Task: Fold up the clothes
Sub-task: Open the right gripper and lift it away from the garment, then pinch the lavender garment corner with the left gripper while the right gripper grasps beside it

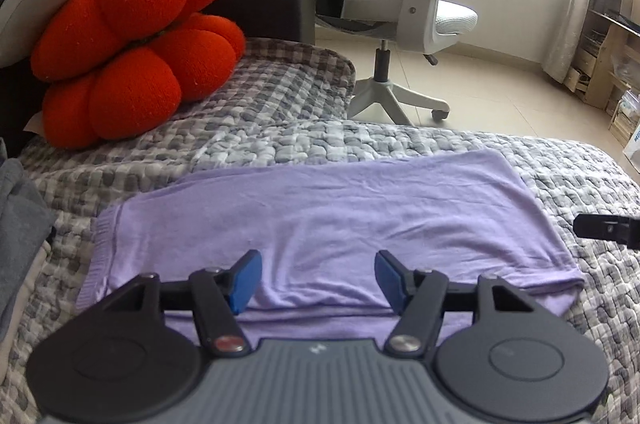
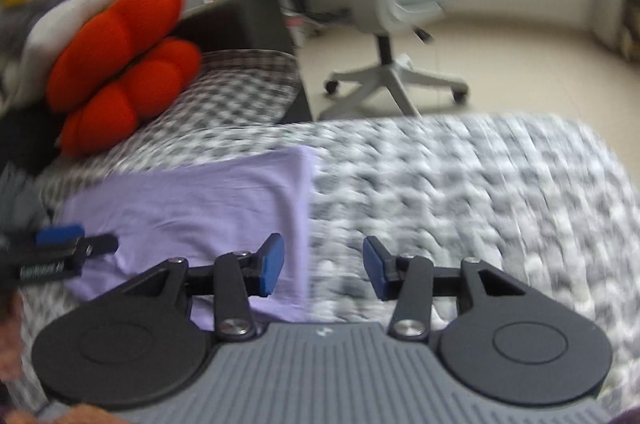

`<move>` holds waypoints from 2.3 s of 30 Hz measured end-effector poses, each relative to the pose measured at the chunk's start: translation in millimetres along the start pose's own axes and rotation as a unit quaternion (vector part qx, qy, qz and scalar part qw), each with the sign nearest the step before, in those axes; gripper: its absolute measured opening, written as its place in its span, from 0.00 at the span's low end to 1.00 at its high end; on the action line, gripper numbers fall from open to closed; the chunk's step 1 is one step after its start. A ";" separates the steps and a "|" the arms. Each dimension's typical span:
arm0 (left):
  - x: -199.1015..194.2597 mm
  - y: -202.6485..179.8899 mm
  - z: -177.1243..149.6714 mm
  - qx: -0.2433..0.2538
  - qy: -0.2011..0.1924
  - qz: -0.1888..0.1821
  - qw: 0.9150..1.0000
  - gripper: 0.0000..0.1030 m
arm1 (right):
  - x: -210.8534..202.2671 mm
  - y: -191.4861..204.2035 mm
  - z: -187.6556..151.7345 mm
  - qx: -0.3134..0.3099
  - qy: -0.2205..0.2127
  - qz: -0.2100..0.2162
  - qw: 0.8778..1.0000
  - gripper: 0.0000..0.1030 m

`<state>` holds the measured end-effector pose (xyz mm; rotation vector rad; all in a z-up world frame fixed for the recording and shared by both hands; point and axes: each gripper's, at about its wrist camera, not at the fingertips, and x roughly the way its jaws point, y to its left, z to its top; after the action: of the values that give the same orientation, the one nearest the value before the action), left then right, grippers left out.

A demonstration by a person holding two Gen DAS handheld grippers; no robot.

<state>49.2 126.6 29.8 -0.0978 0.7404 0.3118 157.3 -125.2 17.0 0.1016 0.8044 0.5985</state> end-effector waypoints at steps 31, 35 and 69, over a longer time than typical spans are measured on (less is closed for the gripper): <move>-17.5 -10.1 6.2 0.022 -0.024 -0.035 0.999 0.49 | 6.8 -32.4 -20.3 0.227 0.039 0.141 0.963 0.34; -14.1 -10.5 9.5 -0.004 -0.013 -0.064 0.998 0.46 | 6.5 -39.9 -39.2 0.297 0.013 0.138 0.945 0.20; 86.8 -175.7 80.7 0.161 0.160 -0.092 0.969 0.38 | -2.1 30.2 -32.1 0.058 -0.062 0.072 0.994 0.10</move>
<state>216.7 -3.0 26.7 0.0937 1.0861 -0.0071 119.6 -105.6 5.2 0.3021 0.7144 0.6747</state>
